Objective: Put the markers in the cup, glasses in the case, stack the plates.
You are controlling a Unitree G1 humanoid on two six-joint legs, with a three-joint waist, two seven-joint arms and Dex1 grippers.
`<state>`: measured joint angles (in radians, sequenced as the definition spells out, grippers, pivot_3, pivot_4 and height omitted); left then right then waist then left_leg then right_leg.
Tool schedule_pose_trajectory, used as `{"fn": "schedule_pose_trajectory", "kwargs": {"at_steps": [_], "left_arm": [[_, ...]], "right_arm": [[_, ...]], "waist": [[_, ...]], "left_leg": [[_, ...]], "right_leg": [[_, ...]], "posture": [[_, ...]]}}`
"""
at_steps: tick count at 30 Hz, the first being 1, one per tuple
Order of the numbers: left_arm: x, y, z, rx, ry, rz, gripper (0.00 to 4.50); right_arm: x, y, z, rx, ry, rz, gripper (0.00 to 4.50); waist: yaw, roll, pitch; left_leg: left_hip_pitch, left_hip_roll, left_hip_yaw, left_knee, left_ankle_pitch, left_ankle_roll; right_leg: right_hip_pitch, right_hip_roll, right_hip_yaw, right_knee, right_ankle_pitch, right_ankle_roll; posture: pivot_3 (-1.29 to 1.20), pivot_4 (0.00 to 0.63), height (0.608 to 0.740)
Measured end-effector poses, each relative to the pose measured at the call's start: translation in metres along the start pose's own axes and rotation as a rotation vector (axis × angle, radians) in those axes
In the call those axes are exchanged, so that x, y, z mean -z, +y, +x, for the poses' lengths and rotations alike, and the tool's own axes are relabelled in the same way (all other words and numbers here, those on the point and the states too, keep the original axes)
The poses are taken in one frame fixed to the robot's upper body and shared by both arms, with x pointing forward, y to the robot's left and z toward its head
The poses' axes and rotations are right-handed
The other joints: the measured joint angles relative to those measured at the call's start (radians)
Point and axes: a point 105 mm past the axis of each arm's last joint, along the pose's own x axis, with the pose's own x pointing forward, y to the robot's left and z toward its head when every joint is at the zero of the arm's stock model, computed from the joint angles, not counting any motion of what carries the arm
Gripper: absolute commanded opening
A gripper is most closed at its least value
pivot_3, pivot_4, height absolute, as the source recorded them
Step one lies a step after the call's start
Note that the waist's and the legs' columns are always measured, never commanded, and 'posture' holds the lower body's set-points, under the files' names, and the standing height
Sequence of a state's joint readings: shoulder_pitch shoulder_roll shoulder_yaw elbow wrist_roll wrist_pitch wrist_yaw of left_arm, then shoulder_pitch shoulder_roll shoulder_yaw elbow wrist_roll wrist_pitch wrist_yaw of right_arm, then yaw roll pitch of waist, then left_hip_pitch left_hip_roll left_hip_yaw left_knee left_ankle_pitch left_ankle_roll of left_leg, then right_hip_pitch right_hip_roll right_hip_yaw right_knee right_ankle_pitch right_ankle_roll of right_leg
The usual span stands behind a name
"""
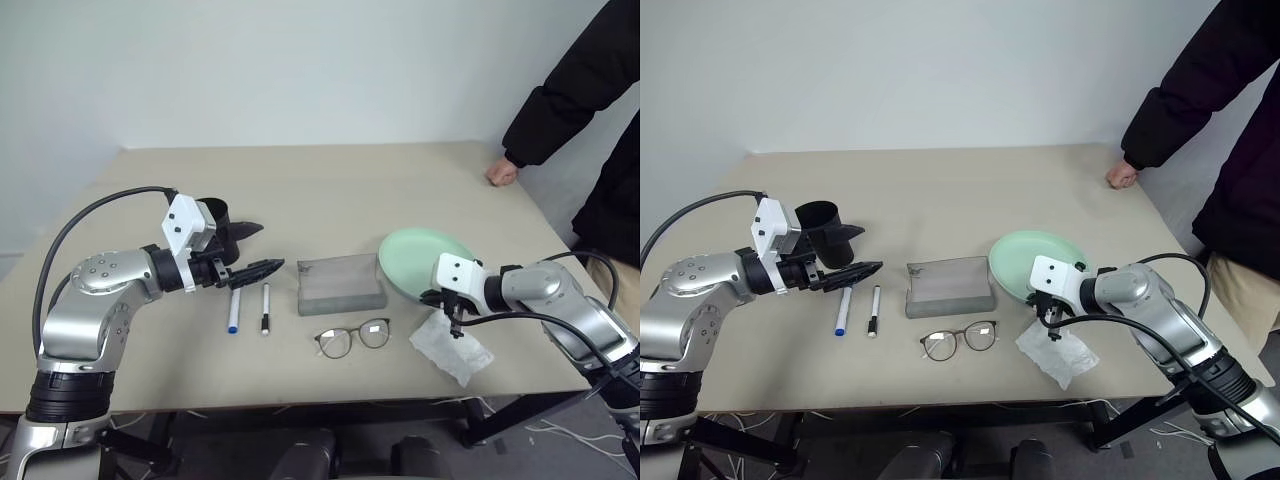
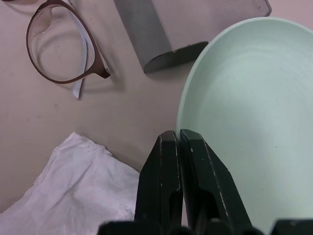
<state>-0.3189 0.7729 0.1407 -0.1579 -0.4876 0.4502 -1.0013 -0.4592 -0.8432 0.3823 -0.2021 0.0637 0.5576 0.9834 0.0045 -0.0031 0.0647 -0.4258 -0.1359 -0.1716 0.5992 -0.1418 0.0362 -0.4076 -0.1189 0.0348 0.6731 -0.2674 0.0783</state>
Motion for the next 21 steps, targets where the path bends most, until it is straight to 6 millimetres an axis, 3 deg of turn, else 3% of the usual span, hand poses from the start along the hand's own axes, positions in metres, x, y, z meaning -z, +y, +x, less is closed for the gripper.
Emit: {"fn": "schedule_pose_trajectory", "kwargs": {"at_steps": [11,21], "left_arm": [[0.000,0.000,0.000,-0.003,0.004,-0.005,3.92],[0.000,0.001,-0.001,-0.006,0.008,-0.003,3.92]], "right_arm": [[0.012,-0.005,0.004,0.024,0.040,0.009,0.03],[0.007,-0.009,0.011,0.030,0.022,0.017,0.03]], "waist": [[0.000,0.000,0.000],[0.000,0.000,0.000]], "left_leg": [[0.000,0.000,0.000,0.000,0.000,0.000],[0.000,0.000,0.000,0.000,0.000,0.000]], "right_leg": [[0.000,0.000,0.000,0.000,0.001,0.000],[0.000,0.001,0.000,0.000,0.001,0.000]], "posture": [[0.00,0.000,0.727],[0.00,0.000,0.727]]}}
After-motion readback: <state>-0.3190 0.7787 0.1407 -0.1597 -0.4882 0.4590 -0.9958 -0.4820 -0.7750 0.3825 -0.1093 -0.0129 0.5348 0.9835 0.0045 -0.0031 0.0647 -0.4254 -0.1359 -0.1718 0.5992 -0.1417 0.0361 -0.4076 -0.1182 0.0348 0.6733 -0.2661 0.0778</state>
